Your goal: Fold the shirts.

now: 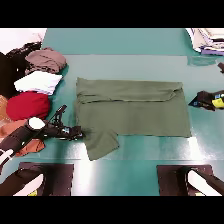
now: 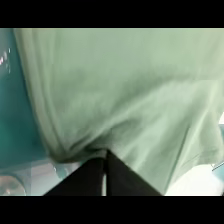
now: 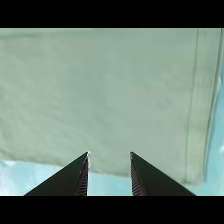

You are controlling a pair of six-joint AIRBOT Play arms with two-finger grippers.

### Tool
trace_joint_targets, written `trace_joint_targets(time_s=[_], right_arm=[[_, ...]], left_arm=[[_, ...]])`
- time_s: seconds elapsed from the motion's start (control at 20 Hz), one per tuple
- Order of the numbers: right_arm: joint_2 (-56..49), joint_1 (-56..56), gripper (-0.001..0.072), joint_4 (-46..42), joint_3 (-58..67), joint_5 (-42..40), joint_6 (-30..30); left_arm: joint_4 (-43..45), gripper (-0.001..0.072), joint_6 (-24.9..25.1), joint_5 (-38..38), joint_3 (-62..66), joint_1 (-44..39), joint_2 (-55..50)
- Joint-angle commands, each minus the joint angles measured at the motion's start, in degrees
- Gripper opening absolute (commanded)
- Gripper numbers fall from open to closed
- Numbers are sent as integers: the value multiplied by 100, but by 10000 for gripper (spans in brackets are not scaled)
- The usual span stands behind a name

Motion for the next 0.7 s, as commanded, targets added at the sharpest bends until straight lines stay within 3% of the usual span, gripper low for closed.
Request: trace_joint_targets(time_s=[0.0, 0.2, 0.3, 0.45, 0.65], right_arm=[[245, -61, 302, -570, -680, -35, 9], [247, -1051, 305, -649, -1510, -46, 7], [247, -1707, 462, -658, -1963, -15, -166], [247, -2581, 462, -623, -2476, -219, -234], [-28, -3084, 425, 431, -2833, -553, -643]], left_arm=[[-365, 23, 247, -92, 256, -11, 17], [-227, 23, 498, -608, 949, -11, 17], [-227, 23, 542, -636, 1143, -11, 17], [-223, 24, 542, -531, 1187, -11, 17], [-275, 23, 538, -529, 1187, -11, 17]])
